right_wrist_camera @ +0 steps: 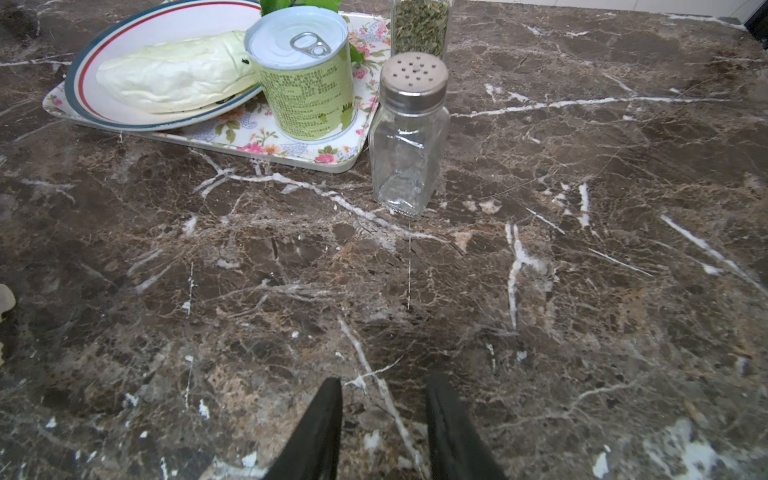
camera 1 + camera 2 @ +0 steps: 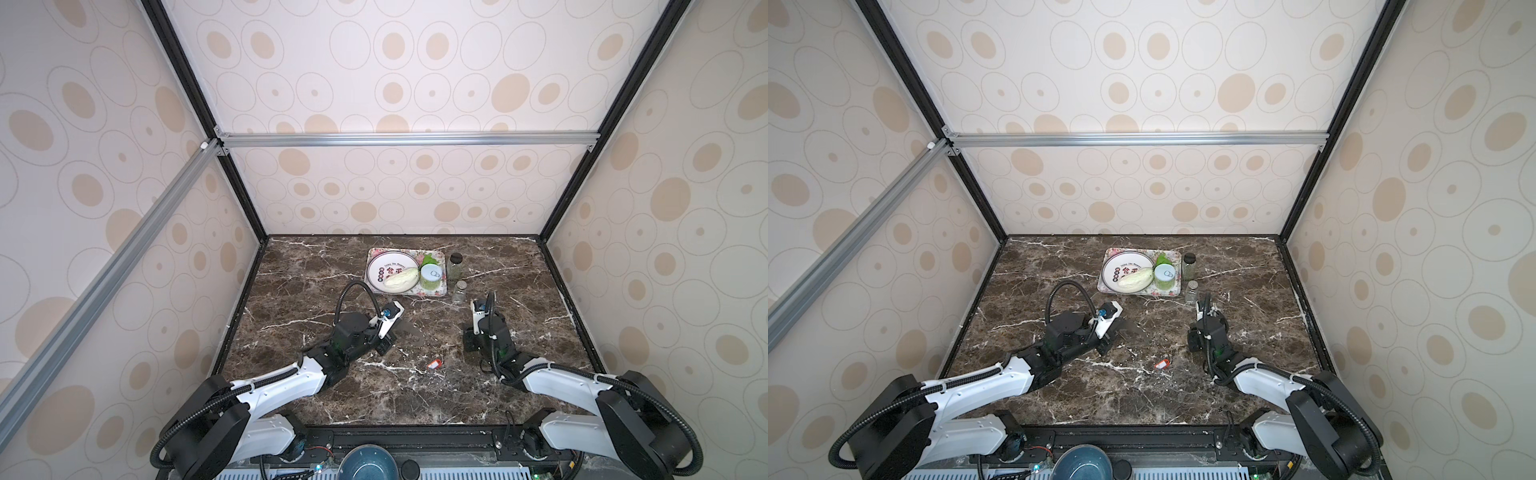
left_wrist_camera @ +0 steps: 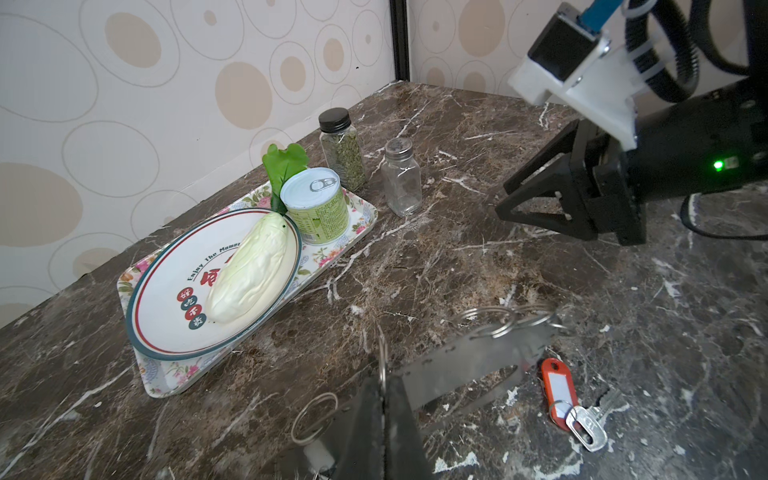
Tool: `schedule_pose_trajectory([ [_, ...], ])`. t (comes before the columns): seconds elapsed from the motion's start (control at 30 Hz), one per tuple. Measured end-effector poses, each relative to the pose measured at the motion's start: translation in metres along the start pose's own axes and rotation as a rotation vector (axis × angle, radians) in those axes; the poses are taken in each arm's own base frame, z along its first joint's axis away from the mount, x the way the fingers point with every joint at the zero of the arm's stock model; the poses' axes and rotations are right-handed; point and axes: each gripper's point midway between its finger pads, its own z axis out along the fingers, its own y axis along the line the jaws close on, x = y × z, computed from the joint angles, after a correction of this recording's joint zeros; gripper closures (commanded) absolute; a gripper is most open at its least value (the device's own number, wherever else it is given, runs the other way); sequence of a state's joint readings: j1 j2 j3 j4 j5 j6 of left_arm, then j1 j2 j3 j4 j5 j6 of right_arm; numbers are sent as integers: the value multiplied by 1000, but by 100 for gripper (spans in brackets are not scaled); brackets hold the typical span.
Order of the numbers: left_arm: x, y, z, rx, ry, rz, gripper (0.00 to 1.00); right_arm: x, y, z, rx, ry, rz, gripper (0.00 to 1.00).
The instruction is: Put the keys on the keyring
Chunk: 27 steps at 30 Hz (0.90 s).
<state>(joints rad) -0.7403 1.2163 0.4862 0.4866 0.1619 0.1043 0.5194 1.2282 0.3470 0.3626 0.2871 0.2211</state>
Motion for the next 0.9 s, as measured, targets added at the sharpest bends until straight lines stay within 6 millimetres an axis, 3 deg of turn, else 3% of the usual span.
schedule_pose_trajectory([
  [0.13,-2,-8,-2,38,-36,41,100,0,5,-10,-41,12,38,66],
  [0.3,6,-19,-2,84,-39,85,100,0,21,-36,-138,-29,99,70],
  [0.57,17,-35,13,154,-38,117,100,32,62,-67,-310,35,104,74],
  [0.9,16,-49,15,192,-48,155,100,72,95,-74,-423,164,52,75],
])
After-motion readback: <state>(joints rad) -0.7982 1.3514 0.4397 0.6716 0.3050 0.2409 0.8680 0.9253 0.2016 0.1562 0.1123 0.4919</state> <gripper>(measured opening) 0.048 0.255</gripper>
